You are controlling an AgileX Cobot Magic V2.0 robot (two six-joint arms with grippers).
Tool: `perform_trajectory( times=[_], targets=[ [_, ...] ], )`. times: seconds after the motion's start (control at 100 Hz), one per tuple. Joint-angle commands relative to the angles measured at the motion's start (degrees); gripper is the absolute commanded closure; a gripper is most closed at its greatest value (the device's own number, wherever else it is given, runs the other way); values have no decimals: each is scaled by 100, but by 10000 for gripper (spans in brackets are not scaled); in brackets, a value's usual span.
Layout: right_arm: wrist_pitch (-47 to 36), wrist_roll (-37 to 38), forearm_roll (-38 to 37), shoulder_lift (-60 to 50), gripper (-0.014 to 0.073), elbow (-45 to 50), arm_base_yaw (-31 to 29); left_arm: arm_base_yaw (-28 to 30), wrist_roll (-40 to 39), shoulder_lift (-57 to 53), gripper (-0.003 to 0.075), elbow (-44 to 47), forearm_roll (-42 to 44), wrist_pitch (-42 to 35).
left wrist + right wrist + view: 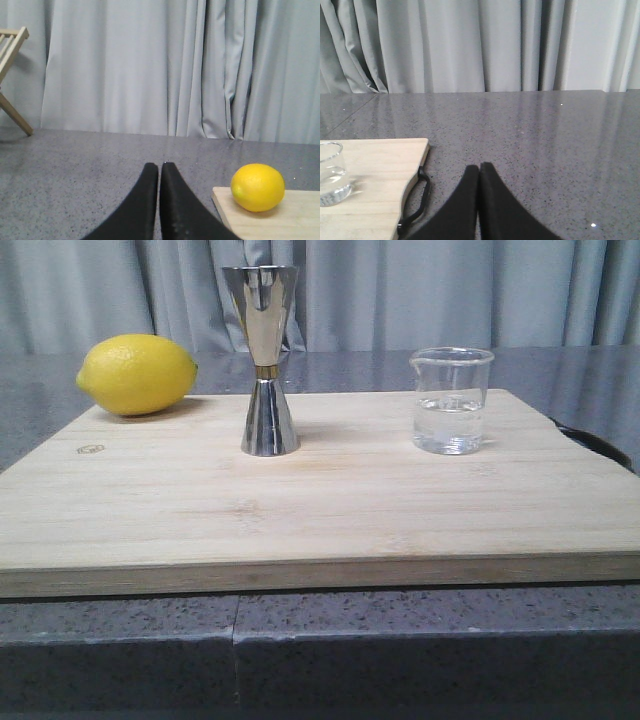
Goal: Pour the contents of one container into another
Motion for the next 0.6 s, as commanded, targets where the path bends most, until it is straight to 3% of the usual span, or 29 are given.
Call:
perform_trajectory(
  times=[0.0,0.28,0.59],
  targets=[
    [-19,-34,0,453,659,-637,-14,6,-18,330,739,-577,-51,-96],
    [395,-34,0,1711,659,-2050,-14,6,-18,1283,739,-1783,-102,410],
    [420,-34,75,1895,659,-2167,-14,6,-18,1360,739,-1832,-204,395]
  ],
)
